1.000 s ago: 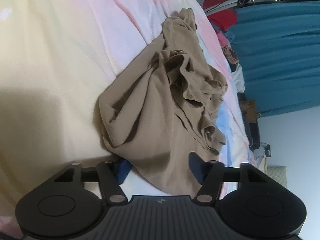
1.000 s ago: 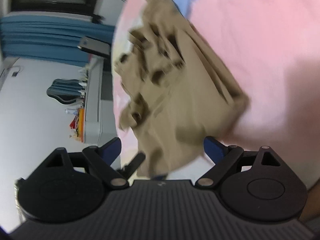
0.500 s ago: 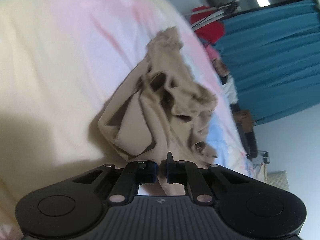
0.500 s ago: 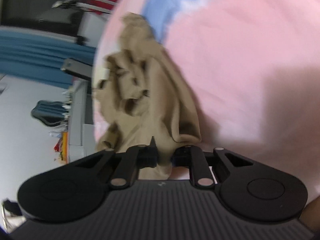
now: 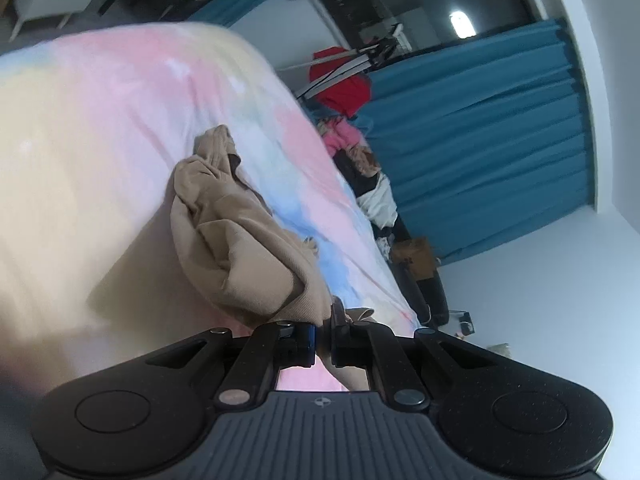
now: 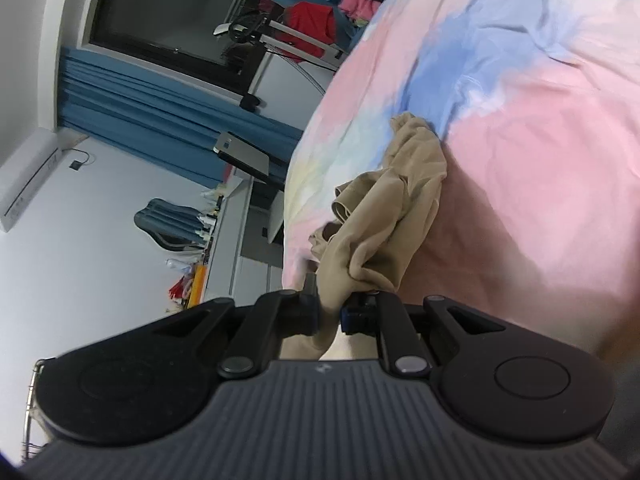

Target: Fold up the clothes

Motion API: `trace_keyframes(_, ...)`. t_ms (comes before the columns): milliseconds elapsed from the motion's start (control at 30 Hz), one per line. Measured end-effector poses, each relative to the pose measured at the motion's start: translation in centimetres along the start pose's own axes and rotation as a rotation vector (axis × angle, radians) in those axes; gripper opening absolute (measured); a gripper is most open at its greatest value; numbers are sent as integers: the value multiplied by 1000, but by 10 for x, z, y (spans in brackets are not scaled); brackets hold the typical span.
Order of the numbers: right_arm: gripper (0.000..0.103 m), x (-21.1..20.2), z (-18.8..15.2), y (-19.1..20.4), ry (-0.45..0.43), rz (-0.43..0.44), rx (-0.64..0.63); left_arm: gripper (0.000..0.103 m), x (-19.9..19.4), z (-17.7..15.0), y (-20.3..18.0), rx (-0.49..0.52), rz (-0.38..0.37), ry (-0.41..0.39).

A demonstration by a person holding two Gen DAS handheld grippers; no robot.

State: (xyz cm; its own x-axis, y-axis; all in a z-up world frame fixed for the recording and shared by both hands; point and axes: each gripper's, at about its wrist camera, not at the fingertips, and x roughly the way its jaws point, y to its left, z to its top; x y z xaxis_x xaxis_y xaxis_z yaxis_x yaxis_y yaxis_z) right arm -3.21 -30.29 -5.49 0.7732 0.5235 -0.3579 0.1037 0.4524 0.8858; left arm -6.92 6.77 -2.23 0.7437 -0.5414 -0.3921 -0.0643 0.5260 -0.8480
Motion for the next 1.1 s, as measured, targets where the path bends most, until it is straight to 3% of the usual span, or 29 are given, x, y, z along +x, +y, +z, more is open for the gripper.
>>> trace_keyframes(167, 13, -9, -4, 2, 13, -13, 54, 7, -2, -4, -2, -72, 29, 13)
trace_keyframes(433, 13, 83, 47, 3, -13, -100, 101, 8, 79, 61, -16, -51, 119, -44)
trace_keyframes(567, 13, 139, 75, 0, -24, -156, 136, 8, 138, 102, -8, 5, 185, -35)
trace_keyframes(700, 14, 189, 93, -26, -8, -199, 160, 8, 193, 127, 16, 86, 195, -12)
trace_keyframes(900, 14, 241, 103, -63, 35, -227, 96, 9, 252, 137, 62, 180, 244, 32)
trace_keyframes(1100, 14, 245, 101, -59, 32, -221, 13, 11, 264, 129, 55, 334, 272, 14)
